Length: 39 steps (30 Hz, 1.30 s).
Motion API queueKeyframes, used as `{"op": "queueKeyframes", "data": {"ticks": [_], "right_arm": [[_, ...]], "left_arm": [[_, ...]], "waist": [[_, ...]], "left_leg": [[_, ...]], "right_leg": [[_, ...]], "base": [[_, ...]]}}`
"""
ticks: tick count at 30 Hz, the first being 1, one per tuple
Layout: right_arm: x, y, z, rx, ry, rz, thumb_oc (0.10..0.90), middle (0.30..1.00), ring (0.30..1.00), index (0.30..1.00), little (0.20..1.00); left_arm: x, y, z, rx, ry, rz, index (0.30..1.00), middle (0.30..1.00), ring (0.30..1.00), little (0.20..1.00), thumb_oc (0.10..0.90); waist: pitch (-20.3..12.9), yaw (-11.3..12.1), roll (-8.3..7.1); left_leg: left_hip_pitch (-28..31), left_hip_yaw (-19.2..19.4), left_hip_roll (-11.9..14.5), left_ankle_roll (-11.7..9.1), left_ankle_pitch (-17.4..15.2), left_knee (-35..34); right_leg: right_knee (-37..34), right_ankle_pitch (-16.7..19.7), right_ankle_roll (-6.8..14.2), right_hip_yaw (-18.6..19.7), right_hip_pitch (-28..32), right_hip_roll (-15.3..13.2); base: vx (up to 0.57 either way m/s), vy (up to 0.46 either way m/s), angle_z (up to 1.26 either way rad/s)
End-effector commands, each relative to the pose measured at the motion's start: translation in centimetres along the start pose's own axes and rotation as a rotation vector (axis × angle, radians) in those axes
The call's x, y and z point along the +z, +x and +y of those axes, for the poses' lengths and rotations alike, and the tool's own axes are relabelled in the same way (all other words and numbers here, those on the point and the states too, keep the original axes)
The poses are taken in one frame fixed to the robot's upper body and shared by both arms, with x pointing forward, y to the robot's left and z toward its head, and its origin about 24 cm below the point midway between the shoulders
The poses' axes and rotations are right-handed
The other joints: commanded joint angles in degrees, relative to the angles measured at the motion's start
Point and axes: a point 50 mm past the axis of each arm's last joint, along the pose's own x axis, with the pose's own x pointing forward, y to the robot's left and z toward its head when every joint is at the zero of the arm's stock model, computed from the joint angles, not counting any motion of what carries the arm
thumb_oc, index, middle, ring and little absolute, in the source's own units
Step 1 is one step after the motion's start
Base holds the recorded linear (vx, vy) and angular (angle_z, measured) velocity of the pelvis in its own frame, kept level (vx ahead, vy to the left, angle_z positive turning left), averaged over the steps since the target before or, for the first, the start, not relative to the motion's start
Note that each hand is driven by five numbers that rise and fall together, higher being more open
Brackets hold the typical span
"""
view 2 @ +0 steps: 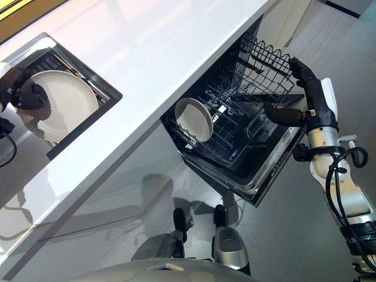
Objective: Pick up plates and place into dishwasher.
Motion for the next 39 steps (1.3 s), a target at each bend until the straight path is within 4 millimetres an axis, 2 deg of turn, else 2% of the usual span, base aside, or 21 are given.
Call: {"op": "queueKeyframes", "data": {"ticks": [1,4,8,13,15,16,18,21,23,24,28,31,39], "right_arm": [[3.7,0.3,-2.6,-0.132,0.042,-0.239,0.8,0.9,0.9,0.9,0.9],[3.7,0.3,-2.7,-0.14,0.055,-0.242,0.8,0.9,0.9,0.9,0.9],[3.6,0.2,-2.8,-0.147,0.077,-0.242,0.8,0.9,0.9,0.9,0.9],[3.7,0.3,-2.8,-0.156,0.095,-0.251,0.8,0.9,0.9,0.9,0.9],[3.7,0.3,-2.6,-0.139,0.154,-0.249,0.8,0.9,0.9,0.9,0.9],[3.8,0.3,-2.3,-0.098,0.257,-0.241,0.8,0.9,0.9,0.9,0.9],[3.9,0.3,-2.0,-0.067,0.329,-0.238,0.8,0.9,0.9,0.9,0.9],[4.1,0.1,-0.5,0.039,0.534,-0.23,0.8,0.9,0.9,0.9,0.9],[4.2,0.1,0.0,0.071,0.591,-0.234,0.8,0.9,0.9,0.9,0.9],[4.6,0.0,0.5,0.116,0.657,-0.244,0.8,0.9,0.9,0.9,0.9],[5.4,0.0,1.4,0.209,0.768,-0.273,0.8,0.9,0.9,0.9,0.9],[6.7,0.1,2.8,0.349,0.908,-0.294,0.8,0.9,0.9,0.9,0.9],[9.0,0.5,4.5,0.439,0.999,-0.342,0.8,0.9,0.9,0.9,0.9]], "left_arm": [[0.8,-0.8,8.3,0.382,0.073,-0.039,0.3,0.3,0.3,0.2,0.1],[1.2,-1.1,9.3,0.461,0.072,-0.059,0.3,0.3,0.3,0.2,0.1],[2.8,-1.4,10.1,0.507,0.1,-0.132,0.3,0.3,0.3,0.2,0.1],[4.7,-2.3,12.0,0.632,0.1,-0.228,0.3,0.3,0.3,0.2,0.1],[5.5,-2.6,12.6,0.677,0.061,-0.272,0.3,0.3,0.3,0.2,0.1],[6.4,-3.0,12.9,0.706,0.012,-0.321,0.3,0.3,0.3,0.2,0.1],[7.1,-3.3,13.0,0.727,-0.03,-0.364,0.3,0.3,0.3,0.2,0.1],[9.2,-4.2,13.1,0.801,-0.129,-0.503,0.3,0.3,0.3,0.2,0.1],[9.9,-4.6,13.1,0.829,-0.156,-0.551,0.3,0.3,0.3,0.2,0.1],[10.8,-5.0,13.2,0.853,-0.189,-0.601,0.3,0.3,0.3,0.2,0.1],[12.2,-5.6,13.1,0.872,-0.271,-0.68,0.3,0.3,0.3,0.2,0.1],[13.9,-5.9,12.6,0.884,-0.35,-0.76,0.3,0.3,0.3,0.2,0.1],[17.1,-6.3,11.1,0.867,-0.408,-0.887,0.3,0.3,0.3,0.2,0.1]], "waist": [[-12.5,0.4,0.88],[-13.0,0.4,1.02],[-13.8,0.4,1.18],[-14.5,0.8,1.45],[-14.8,0.9,1.5],[-15.1,1.0,1.48],[-15.3,1.1,1.44],[-15.7,1.1,1.39],[-15.8,0.9,1.4],[-16.1,0.6,1.42],[-16.3,0.4,1.27],[-16.8,0.0,1.28],[-17.3,-0.4,1.02]], "left_leg": [[1.8,0.2,-0.5,-2.8,-5.0,0.1],[1.8,0.1,-0.5,-3.0,-5.0,0.1],[2.0,-0.1,-0.5,-3.2,-5.1,0.1],[2.0,-0.4,-0.4,-3.4,-4.9,0.1],[2.0,-0.4,-0.4,-3.5,-4.8,0.1],[2.0,-0.4,-0.3,-3.6,-4.8,0.1],[2.0,-0.5,-0.3,-3.6,-4.9,0.1],[2.1,-0.7,-0.2,-3.6,-5.1,0.1],[2.1,-0.7,-0.2,-3.6,-5.1,0.1],[2.1,-0.6,-0.2,-3.7,-5.1,0.1],[1.8,-0.3,0.0,-3.7,-4.5,0.1],[2.1,-0.1,0.2,-3.8,-5.0,0.1],[2.2,0.4,0.4,-3.7,-4.5,0.1]], "right_leg": [[0.8,-0.1,7.1,-0.7,0.4,-2.2],[0.8,-0.2,6.9,-0.7,0.6,-2.1],[0.7,-0.5,6.8,-0.9,1.0,-2.0],[0.7,-0.5,6.8,-1.4,1.3,-2.1],[0.7,-0.5,6.8,-1.6,1.4,-2.1],[0.7,-0.5,6.8,-1.8,1.5,-2.1],[0.7,-0.6,6.6,-1.8,1.5,-2.0],[0.6,-0.9,6.2,-1.9,1.7,-1.8],[0.6,-1.0,6.1,-1.9,1.7,-1.8],[0.6,-1.1,6.0,-1.8,1.7,-1.7],[0.6,-0.6,5.6,-1.7,1.3,-1.6],[0.5,-1.2,5.5,-1.6,1.5,-1.4],[0.5,-0.7,4.9,-1.2,1.4,-1.0]], "base": [[-0.02,-0.04,0.0],[-0.02,-0.049,0.0],[-0.03,-0.046,0.01],[-0.03,-0.042,0.03],[-0.02,-0.045,0.02],[-0.01,-0.036,0.03],[0.0,-0.035,0.03],[0.0,-0.022,0.02],[0.0,0.0,0.0],[0.0,0.0,0.0],[-0.02,-0.014,-0.01],[-0.01,-0.036,-0.05],[-0.02,-0.013,-0.02]]}}
